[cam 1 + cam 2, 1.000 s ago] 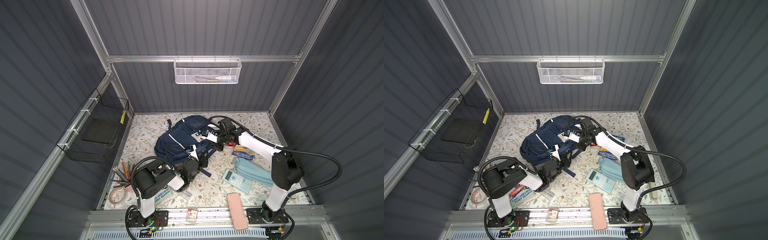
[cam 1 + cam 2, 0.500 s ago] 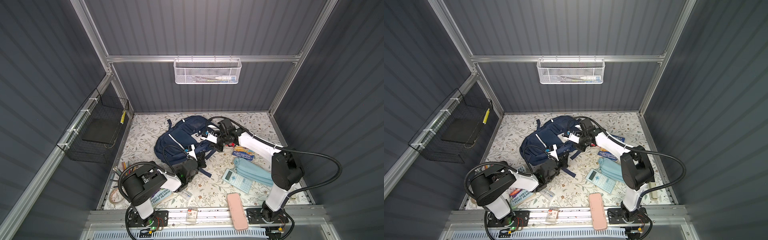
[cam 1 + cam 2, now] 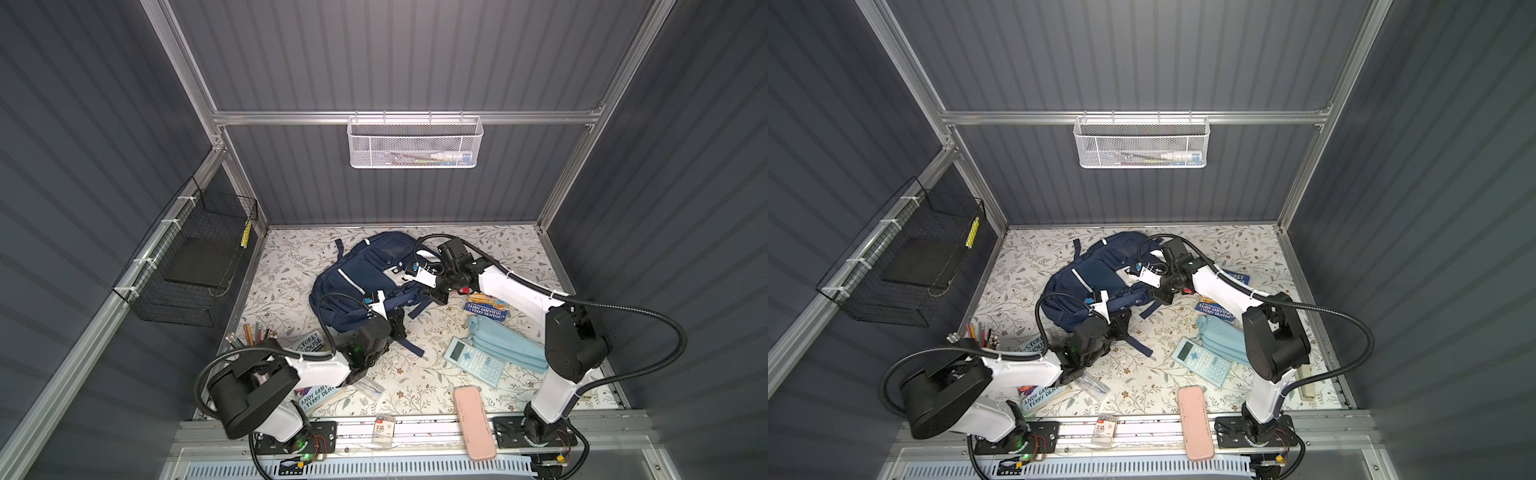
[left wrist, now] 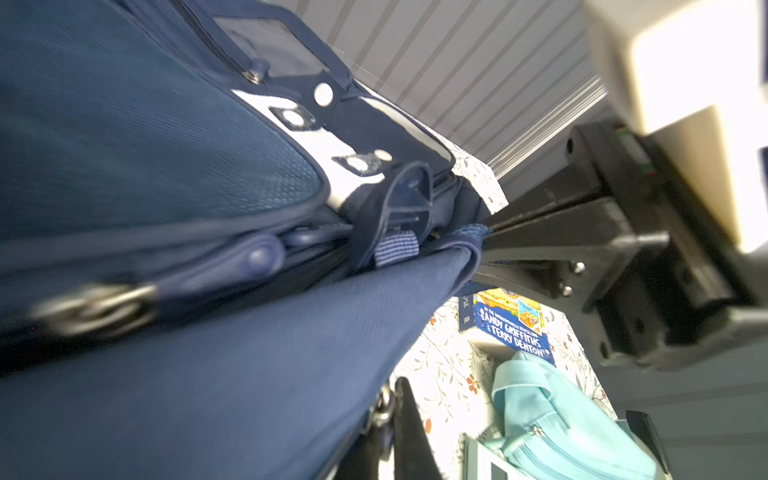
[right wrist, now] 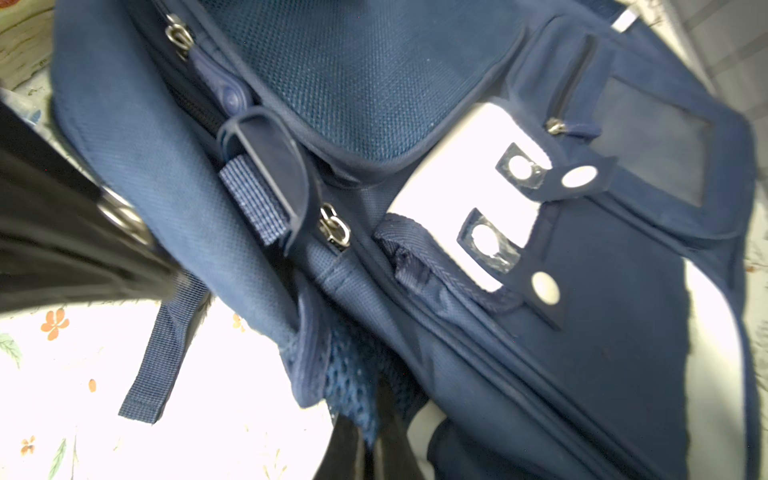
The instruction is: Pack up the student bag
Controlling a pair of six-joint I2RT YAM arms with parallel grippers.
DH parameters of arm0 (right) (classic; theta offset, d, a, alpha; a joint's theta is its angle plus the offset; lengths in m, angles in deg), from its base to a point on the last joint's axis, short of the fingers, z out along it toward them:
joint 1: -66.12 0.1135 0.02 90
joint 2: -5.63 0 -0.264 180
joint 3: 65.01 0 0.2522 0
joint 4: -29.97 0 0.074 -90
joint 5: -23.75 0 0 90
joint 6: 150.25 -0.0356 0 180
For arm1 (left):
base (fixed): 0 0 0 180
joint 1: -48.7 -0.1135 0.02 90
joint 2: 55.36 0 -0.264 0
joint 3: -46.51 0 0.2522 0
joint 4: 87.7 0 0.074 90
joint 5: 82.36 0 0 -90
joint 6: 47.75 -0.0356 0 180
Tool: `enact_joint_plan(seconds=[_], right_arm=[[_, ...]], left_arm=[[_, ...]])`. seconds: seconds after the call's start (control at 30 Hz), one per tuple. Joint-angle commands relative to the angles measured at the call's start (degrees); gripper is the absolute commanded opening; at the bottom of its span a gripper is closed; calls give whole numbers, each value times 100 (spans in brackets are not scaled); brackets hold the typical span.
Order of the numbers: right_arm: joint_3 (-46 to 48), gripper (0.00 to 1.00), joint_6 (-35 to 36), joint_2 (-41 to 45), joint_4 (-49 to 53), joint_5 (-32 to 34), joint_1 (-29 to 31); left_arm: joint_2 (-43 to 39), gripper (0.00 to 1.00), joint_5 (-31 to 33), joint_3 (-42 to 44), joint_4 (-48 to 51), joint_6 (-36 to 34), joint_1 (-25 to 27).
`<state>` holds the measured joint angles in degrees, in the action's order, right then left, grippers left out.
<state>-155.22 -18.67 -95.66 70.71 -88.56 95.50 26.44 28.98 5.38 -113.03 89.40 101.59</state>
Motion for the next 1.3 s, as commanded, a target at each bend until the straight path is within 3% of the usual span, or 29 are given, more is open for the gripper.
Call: enact_joint_plan(seconds=[0.0,0.13,0.4,0.6,0.7,0.77,0.9,1.03,1.1,1.27], right_arm=[[-11,0,-35,244,-175,114,-100],[239,0,33,368,-621,472,-108],[806,0,567,394,-1307,1071,-109],[1681,0,1027,524,-2684,1392,-190],[1584,0,1099,550,-2387,1491,41],[1757,9,1148,696,-2620,1708,365],[2713,43,1203,953,-4433,2148,864],[3033,63,1219,947,-5089,2432,1359],[3177,68,1217,907,-5442,2604,1557],[3179,69,825,712,-5716,2509,1799]], left_arm=[[-524,0,-58,-184,1305,-16,-235],[-656,0,-1195,400,709,956,-978],[-1628,0,-1281,435,1539,841,-1108],[-1858,0,-1501,595,1546,910,-1254],[-1717,0,-1697,551,1462,953,-1254],[-1452,0,-1910,523,1118,1162,-1254],[-1015,0,-2142,505,364,1581,-1250],[-1005,0,-2159,482,305,1670,-1250],[-1026,0,-2163,437,401,1644,-1245],[-1052,0,-2193,406,411,1679,-1245]])
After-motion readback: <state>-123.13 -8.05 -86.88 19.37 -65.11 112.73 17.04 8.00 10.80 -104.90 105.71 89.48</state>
